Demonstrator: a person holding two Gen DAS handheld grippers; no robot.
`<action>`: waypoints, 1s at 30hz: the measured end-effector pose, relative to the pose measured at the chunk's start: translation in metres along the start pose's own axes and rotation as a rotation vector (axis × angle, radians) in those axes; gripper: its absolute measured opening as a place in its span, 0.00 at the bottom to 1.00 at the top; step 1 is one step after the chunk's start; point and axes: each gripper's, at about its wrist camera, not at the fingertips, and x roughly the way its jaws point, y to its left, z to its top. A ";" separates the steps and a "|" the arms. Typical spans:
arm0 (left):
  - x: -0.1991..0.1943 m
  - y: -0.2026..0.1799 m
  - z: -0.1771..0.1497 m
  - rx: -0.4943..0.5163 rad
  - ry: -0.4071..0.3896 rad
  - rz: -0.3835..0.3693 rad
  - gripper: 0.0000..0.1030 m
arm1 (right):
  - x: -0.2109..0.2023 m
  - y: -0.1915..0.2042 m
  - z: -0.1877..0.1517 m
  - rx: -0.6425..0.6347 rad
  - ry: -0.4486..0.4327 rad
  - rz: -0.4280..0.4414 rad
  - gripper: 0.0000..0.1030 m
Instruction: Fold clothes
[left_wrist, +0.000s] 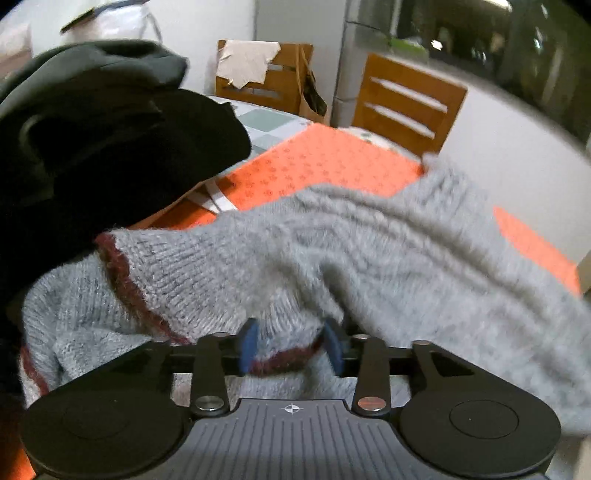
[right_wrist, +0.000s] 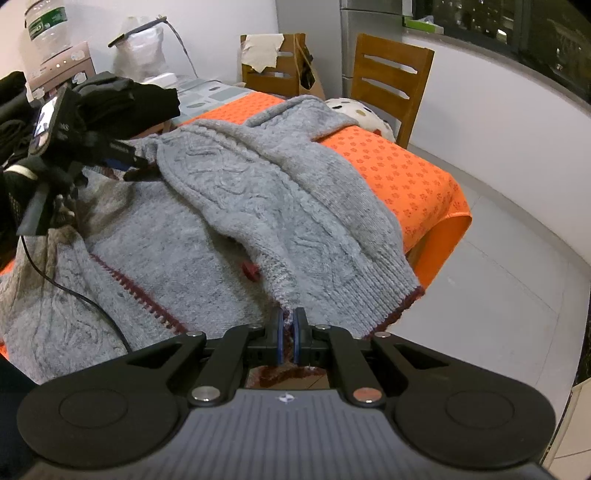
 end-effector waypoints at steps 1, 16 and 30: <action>0.001 -0.004 -0.003 0.035 -0.001 0.008 0.55 | 0.000 0.000 0.000 0.005 0.002 -0.001 0.06; -0.034 0.019 0.013 0.088 -0.264 0.185 0.05 | -0.008 0.000 -0.002 0.003 0.000 -0.002 0.06; -0.072 0.064 0.036 0.042 -0.266 0.229 0.05 | -0.029 0.018 0.000 -0.123 0.071 0.188 0.06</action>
